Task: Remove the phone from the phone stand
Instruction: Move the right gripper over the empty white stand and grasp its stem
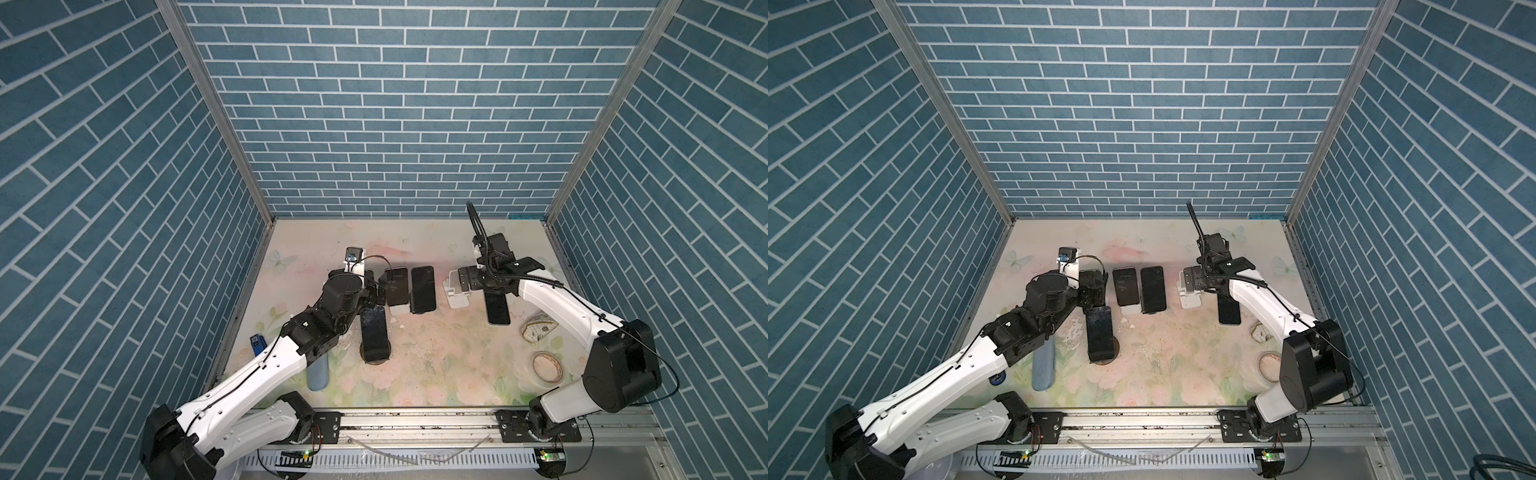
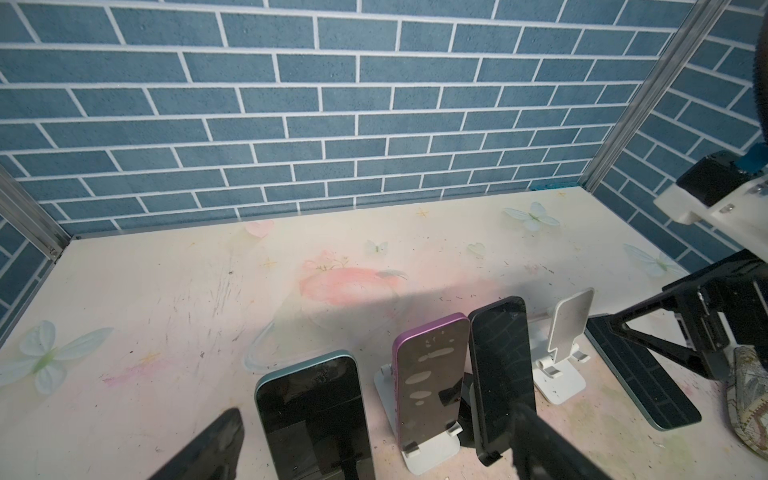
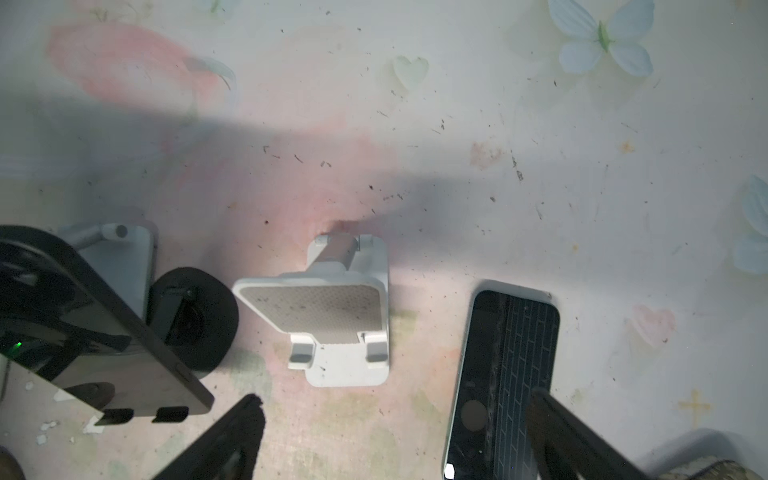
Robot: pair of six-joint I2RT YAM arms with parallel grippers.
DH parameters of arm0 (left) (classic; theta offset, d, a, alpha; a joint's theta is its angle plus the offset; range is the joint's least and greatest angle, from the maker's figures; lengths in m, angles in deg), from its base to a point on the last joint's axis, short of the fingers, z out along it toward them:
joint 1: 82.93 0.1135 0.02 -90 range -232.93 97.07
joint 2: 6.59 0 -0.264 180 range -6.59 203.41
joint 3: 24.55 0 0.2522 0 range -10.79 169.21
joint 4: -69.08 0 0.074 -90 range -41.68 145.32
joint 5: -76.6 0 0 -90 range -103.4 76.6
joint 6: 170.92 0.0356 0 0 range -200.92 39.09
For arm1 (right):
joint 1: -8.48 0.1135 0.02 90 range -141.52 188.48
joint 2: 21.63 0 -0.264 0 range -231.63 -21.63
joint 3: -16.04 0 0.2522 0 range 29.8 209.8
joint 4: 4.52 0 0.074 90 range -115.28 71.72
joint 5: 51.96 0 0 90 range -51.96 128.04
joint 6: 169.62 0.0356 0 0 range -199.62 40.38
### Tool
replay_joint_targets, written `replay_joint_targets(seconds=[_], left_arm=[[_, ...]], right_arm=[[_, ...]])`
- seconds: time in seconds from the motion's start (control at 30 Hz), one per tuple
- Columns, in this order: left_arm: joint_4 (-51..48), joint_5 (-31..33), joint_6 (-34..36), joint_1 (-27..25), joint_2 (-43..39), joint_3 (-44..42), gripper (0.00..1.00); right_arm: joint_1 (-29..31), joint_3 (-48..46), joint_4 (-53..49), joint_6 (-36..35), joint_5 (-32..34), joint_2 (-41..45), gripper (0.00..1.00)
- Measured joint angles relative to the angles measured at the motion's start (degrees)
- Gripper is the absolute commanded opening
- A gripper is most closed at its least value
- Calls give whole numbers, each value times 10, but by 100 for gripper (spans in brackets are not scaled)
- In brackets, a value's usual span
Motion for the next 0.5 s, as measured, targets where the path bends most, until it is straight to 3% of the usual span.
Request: replay_joint_targets(seconds=[0.5], left_arm=[[0,5,0,0,-3,-13,100]], right_arm=[[25,48,37,28,-26,-68,99]])
